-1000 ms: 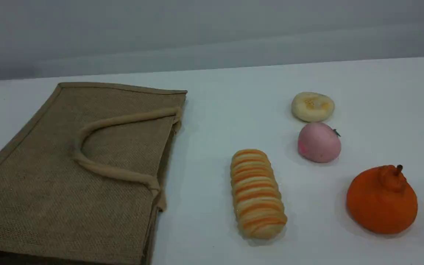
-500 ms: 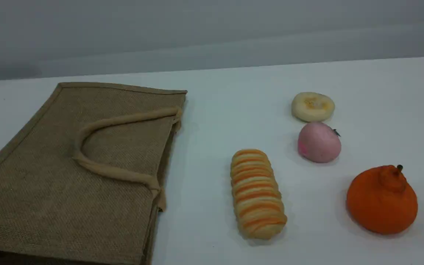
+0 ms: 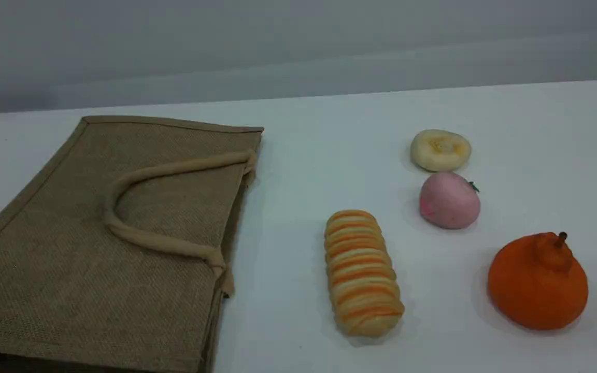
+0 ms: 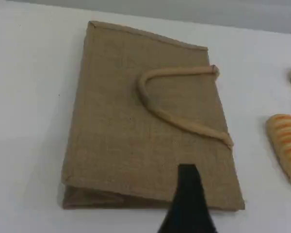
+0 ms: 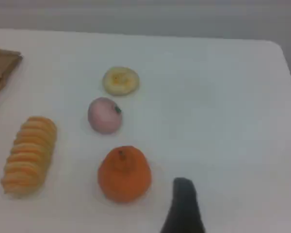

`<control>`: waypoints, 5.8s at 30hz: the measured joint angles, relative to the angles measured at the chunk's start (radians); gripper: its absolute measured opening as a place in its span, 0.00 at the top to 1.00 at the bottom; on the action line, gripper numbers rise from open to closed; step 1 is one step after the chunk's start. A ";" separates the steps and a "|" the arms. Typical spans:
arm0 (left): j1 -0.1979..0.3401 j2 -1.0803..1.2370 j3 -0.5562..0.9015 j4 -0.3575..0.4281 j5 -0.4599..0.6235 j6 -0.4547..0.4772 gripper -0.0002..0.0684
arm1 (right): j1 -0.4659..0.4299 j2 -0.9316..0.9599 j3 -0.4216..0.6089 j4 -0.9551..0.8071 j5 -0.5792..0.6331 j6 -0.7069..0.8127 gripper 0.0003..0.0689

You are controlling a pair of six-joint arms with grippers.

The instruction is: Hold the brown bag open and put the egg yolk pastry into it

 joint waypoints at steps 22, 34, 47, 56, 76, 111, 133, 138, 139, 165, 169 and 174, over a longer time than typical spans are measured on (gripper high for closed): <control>0.000 0.273 -0.121 -0.064 -0.074 0.142 0.26 | 0.000 0.188 -0.022 0.324 -0.224 -0.174 0.30; 0.000 0.674 -0.124 -0.174 -0.399 0.291 0.26 | 0.000 0.675 -0.022 0.746 -0.538 -0.535 0.30; 0.000 1.081 -0.125 -0.174 -0.576 0.289 0.26 | 0.000 1.025 -0.021 1.194 -0.552 -0.917 0.30; 0.000 1.234 -0.125 -0.173 -0.686 0.289 0.26 | 0.000 1.098 -0.023 1.301 -0.550 -1.011 0.30; 0.000 1.555 -0.125 -0.175 -0.937 0.249 0.26 | 0.000 1.227 -0.029 1.448 -0.547 -1.163 0.30; -0.068 2.056 -0.464 -0.179 -1.022 0.210 0.26 | 0.000 1.361 -0.029 1.657 -0.529 -1.394 0.30; -0.070 2.118 -0.523 -0.182 -0.990 0.124 0.88 | 0.000 1.361 -0.029 1.706 -0.544 -1.444 0.30; -0.070 2.021 -0.539 -0.181 -0.885 0.125 0.88 | 0.000 1.361 -0.029 1.766 -0.544 -1.533 0.30; -0.070 1.996 -0.545 -0.180 -0.857 0.125 0.88 | 0.000 1.362 -0.029 1.766 -0.544 -1.548 0.30; -0.070 1.452 -0.849 -0.170 -0.062 0.268 0.88 | 0.000 1.924 -0.464 1.767 -0.640 -1.581 0.30; -0.070 1.452 -0.930 -0.173 0.019 0.291 0.88 | 0.000 2.011 -0.542 1.767 -0.646 -1.591 0.30; -0.070 1.452 -0.970 -0.185 0.066 0.336 0.88 | 0.000 2.083 -0.619 1.766 -0.725 -1.622 0.30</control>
